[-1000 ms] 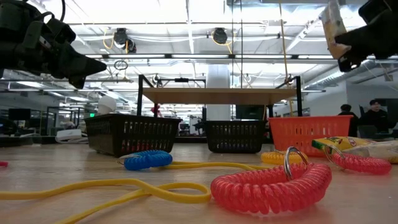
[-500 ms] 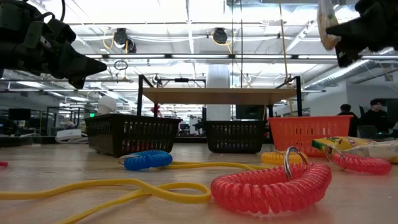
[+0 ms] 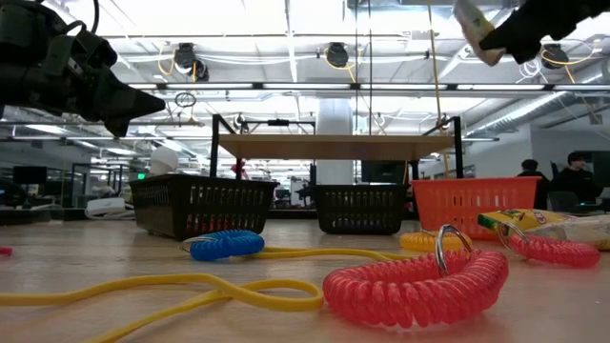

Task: Pick & Place Office Desk Supplies
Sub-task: Put the crayon box into the orange bin

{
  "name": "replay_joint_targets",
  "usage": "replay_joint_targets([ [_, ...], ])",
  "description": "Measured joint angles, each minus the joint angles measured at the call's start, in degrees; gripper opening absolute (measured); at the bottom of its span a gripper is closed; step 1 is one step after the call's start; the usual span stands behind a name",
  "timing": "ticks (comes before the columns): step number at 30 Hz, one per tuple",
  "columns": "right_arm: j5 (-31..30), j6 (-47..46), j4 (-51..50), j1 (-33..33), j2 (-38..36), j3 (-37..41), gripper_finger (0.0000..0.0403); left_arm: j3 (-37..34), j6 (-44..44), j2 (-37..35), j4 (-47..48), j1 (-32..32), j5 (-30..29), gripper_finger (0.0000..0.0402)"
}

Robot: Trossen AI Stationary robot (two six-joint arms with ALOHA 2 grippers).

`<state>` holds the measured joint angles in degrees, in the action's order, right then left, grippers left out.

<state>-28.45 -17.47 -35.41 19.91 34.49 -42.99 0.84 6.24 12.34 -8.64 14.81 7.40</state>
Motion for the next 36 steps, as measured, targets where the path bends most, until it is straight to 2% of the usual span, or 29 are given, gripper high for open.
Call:
replay_joint_targets([
  [6,5.05,-6.15,-12.09,-3.49,10.09,-7.42,0.0069,0.00,0.10,0.00,0.02,0.00,0.00,0.0017],
  [12,11.34,-10.30,-17.39,-7.45,17.45,-8.42,0.0071,0.00,0.31,0.00,0.02,0.00,0.00,0.0017],
  [20,13.77,-11.84,-17.44,-10.46,25.83,-8.42,0.0068,0.00,0.39,0.00,0.04,0.00,0.00,0.0017],
  [36,16.81,-13.60,-11.66,-10.59,38.79,-8.38,0.0074,0.00,0.59,0.00,0.09,0.00,0.00,0.0017],
])
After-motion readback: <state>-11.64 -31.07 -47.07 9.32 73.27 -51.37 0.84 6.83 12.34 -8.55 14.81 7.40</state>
